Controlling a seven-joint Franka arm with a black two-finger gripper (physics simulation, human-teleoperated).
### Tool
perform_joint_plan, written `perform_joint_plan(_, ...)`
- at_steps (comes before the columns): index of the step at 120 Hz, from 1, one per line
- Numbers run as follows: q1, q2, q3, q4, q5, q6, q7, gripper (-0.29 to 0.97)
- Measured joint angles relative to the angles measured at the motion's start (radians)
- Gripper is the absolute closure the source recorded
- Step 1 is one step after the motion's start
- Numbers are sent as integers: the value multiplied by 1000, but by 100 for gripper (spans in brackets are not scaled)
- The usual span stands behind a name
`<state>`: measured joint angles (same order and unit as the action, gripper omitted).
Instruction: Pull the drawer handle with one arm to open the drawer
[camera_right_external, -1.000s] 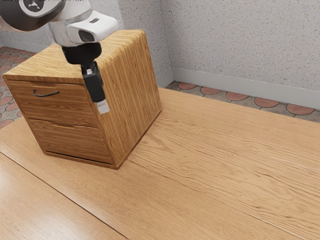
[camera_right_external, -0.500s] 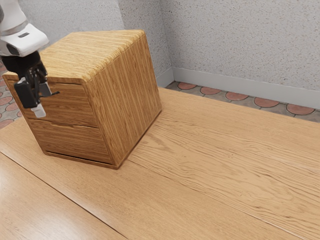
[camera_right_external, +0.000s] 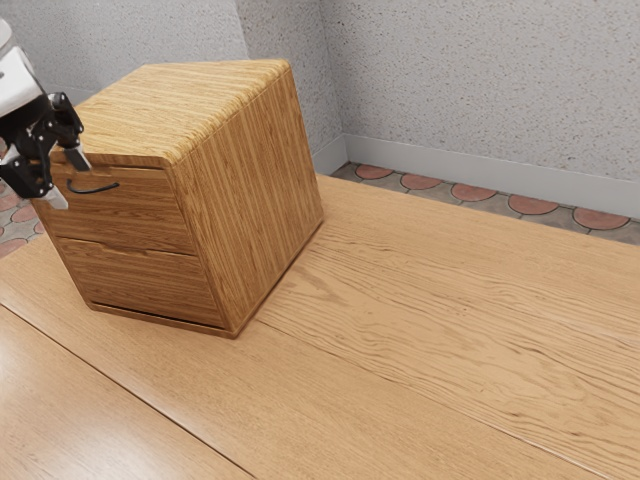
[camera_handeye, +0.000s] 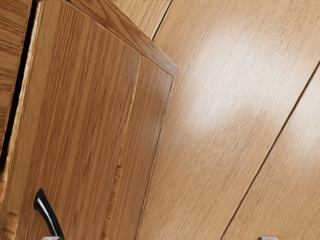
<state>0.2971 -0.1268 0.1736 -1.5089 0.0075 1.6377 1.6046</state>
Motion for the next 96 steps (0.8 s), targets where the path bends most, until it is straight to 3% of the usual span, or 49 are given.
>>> perform_joint_plan(37, 42, -8, 20, -56, -51, 160, 214, 40)
perform_joint_plan(96, 76, -33, 22, -178, -89, 297, 414, 44)
